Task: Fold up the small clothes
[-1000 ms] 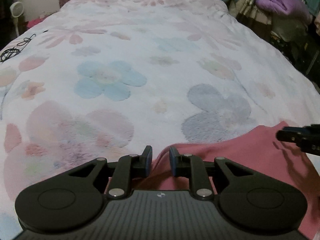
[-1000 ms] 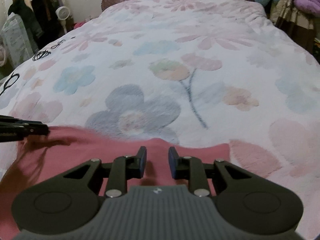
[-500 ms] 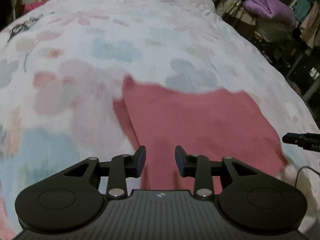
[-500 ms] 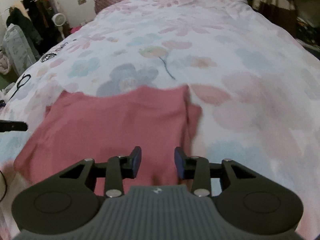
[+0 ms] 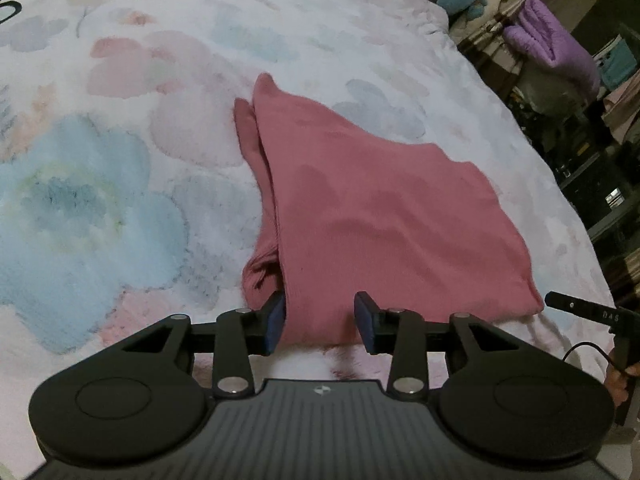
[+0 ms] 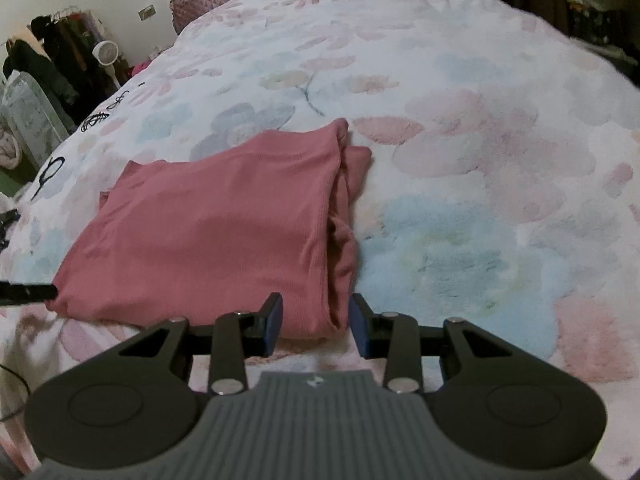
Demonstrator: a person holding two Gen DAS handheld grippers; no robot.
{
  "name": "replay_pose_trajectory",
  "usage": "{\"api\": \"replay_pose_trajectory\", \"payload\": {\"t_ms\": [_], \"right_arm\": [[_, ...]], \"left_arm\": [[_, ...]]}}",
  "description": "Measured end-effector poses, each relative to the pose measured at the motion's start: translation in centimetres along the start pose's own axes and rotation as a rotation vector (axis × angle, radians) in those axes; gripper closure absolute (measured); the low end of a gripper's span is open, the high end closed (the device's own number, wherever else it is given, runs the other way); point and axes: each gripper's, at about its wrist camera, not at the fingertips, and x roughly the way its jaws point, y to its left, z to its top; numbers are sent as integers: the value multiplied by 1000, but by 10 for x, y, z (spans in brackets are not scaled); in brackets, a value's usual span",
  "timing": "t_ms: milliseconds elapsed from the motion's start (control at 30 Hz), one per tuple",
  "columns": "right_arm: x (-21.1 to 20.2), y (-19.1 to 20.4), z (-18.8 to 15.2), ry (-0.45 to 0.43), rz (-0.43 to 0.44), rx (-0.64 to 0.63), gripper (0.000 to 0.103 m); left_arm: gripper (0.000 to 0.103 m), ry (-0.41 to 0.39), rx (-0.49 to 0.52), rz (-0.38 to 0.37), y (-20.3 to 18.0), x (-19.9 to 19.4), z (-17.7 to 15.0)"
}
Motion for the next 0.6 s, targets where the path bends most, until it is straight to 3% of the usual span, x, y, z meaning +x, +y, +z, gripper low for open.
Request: {"api": "replay_pose_trajectory", "payload": {"t_ms": [100,133,200,500,600], "right_arm": [[16,-3,2,21,7,14,75],[21,-5,2,30,15,22,85],[27,-7,3,50,33,41,101],[-20,-14,25,-49,92,11,103],[-34,-20,29,-63,125,9,103]], "left_arm": [[68,8,-11,4,3,6,-1],[72,11,-5,4,3,6,-3],[95,16,13,2,1,5,-3],[99,-101,12,-117,6,-54,18],[99,-105,24,-144,10,-64,18]]}}
